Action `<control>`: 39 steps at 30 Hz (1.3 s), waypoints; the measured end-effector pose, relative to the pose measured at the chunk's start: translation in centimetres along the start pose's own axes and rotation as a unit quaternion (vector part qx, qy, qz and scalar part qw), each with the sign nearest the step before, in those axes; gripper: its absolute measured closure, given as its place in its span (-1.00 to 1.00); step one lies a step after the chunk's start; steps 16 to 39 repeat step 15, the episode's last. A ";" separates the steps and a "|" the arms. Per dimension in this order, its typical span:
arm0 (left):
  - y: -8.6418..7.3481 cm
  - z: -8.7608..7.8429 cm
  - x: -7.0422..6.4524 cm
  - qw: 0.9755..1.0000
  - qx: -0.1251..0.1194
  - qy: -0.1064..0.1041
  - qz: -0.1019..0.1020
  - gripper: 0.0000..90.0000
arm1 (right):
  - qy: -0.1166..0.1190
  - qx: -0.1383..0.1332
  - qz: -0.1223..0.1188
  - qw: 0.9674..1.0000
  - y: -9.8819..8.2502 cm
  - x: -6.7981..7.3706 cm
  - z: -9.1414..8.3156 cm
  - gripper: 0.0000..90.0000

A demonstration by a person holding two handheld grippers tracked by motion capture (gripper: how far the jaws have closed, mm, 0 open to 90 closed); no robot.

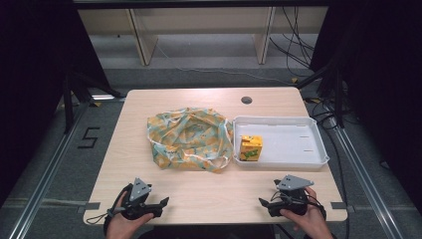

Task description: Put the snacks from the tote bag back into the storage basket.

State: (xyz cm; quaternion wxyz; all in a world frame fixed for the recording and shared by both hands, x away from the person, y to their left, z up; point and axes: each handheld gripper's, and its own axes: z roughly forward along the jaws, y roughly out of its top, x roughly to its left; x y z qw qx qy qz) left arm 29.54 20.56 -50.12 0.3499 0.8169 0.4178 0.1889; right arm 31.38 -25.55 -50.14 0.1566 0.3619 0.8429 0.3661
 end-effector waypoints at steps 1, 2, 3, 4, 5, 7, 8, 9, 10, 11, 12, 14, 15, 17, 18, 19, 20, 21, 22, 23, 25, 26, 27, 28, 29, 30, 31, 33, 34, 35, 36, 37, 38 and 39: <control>0.0 0.0 0.1 1.000 0.000 0.002 0.008 -0.49 | 0.002 -0.005 -0.013 1.000 0.0 -0.2 0.0 -0.64; 0.0 0.0 0.0 1.000 0.001 0.002 0.008 -0.49 | 0.002 -0.004 -0.011 1.000 0.0 -0.2 0.0 -0.64; 0.0 0.0 0.0 1.000 0.001 0.002 0.006 -0.49 | 0.000 -0.002 -0.008 1.000 0.0 -0.2 0.0 -0.64; 0.0 0.0 0.0 1.000 0.001 0.002 0.005 -0.49 | 0.000 -0.003 -0.013 1.000 0.0 -0.3 0.0 -0.64; 0.0 0.0 0.0 1.000 0.001 0.001 0.004 -0.49 | 0.003 -0.001 -0.013 1.000 0.0 -0.4 0.0 -0.64; 0.0 0.0 0.0 1.000 0.001 0.001 0.003 -0.49 | 0.000 0.001 -0.002 1.000 0.0 -0.2 0.0 -0.64; 0.0 0.0 0.0 1.000 0.001 0.001 0.002 -0.49 | -0.004 -0.006 -0.011 1.000 -0.1 -0.4 0.1 -0.64; 0.0 0.0 0.0 1.000 0.001 0.001 0.002 -0.49 | -0.001 -0.005 -0.007 1.000 -0.1 -0.3 0.1 -0.64; 0.0 0.0 0.0 1.000 0.001 0.001 0.002 -0.49 | -0.001 -0.007 -0.016 1.000 0.0 -0.5 0.1 -0.64; 0.0 0.0 0.0 1.000 0.001 0.001 0.002 -0.49 | 0.001 -0.005 -0.009 1.000 0.0 -0.5 0.0 -0.64; 0.0 0.0 0.0 1.000 0.001 0.001 0.002 -0.49 | 0.003 -0.006 -0.009 1.000 0.0 -0.5 0.0 -0.64; 0.0 0.0 0.0 1.000 0.002 0.001 0.003 -0.49 | 0.004 -0.006 -0.009 1.000 0.0 -0.5 0.0 -0.64; 0.0 0.0 0.0 1.000 0.001 0.001 0.003 -0.49 | 0.004 -0.006 -0.009 1.000 0.0 -0.5 0.0 -0.64; 0.0 0.0 0.0 1.000 0.001 0.001 0.003 -0.49 | 0.004 -0.006 -0.009 1.000 0.0 -0.5 0.0 -0.64; 0.0 0.0 0.0 1.000 0.001 0.001 0.003 -0.49 | 0.004 -0.006 -0.009 1.000 0.0 -0.5 0.0 -0.64; 0.0 0.0 0.0 1.000 0.001 0.001 0.003 -0.49 | 0.004 -0.006 -0.009 1.000 0.0 -0.5 0.0 -0.64; 0.0 0.0 0.0 1.000 0.001 0.001 0.003 -0.49 | 0.004 -0.006 -0.009 1.000 0.0 -0.5 0.0 -0.64; 0.0 0.0 0.0 1.000 0.001 0.001 0.003 -0.49 | 0.004 -0.006 -0.009 1.000 0.0 -0.5 0.0 -0.64; 0.0 0.0 0.0 1.000 0.001 0.001 0.003 -0.49 | 0.004 -0.006 -0.009 1.000 0.0 -0.5 0.0 -0.64; 0.0 0.0 0.0 1.000 0.001 0.001 0.003 -0.49 | 0.004 -0.006 -0.009 1.000 0.0 -0.5 0.0 -0.64; 0.0 0.0 0.0 1.000 0.001 0.001 0.003 -0.49 | 0.004 -0.006 -0.009 1.000 0.0 -0.5 0.0 -0.64; 0.0 0.0 0.0 1.000 0.001 0.001 0.003 -0.49 | 0.004 -0.006 -0.009 1.000 0.0 -0.5 0.0 -0.64; 0.0 0.0 0.0 1.000 0.001 0.001 0.003 -0.49 | 0.004 -0.006 -0.009 1.000 0.0 -0.5 0.0 -0.64; 0.0 0.0 0.0 1.000 0.001 0.001 0.003 -0.49 | 0.004 -0.006 -0.009 1.000 0.0 -0.5 0.0 -0.64; 0.0 0.0 0.0 1.000 0.001 0.001 0.003 -0.49 | 0.004 -0.006 -0.009 1.000 0.0 -0.5 0.0 -0.64; 0.0 0.0 0.0 1.000 0.001 0.001 0.003 -0.49 | 0.004 -0.006 -0.009 1.000 0.0 -0.5 0.0 -0.64; 0.0 0.0 0.0 1.000 0.001 0.001 0.003 -0.49 | 0.004 -0.006 -0.009 1.000 0.0 -0.5 0.0 -0.64; 0.0 0.0 0.0 1.000 0.001 0.001 0.003 -0.49 | 0.004 -0.006 -0.009 1.000 0.0 -0.5 0.0 -0.64; 0.0 0.0 0.0 1.000 0.001 0.001 0.003 -0.49 | 0.004 -0.006 -0.009 1.000 0.0 -0.5 0.0 -0.64; 0.0 0.0 0.0 1.000 0.001 0.001 0.003 -0.49 | 0.004 -0.006 -0.009 1.000 0.0 -0.5 0.0 -0.64; 0.0 0.0 0.0 1.000 0.001 0.001 0.003 -0.49 | 0.004 -0.006 -0.009 1.000 0.0 -0.5 0.0 -0.64; 0.0 0.0 0.0 1.000 0.001 0.001 0.003 -0.49 | 0.004 -0.006 -0.009 1.000 0.0 -0.5 0.0 -0.64; 0.0 0.0 0.0 1.000 0.001 0.001 0.003 -0.49 | 0.004 -0.006 -0.009 1.000 0.0 -0.5 0.0 -0.64; 0.0 0.0 0.0 1.000 0.001 0.001 0.003 -0.49 | 0.004 -0.006 -0.009 1.000 0.0 -0.5 0.0 -0.64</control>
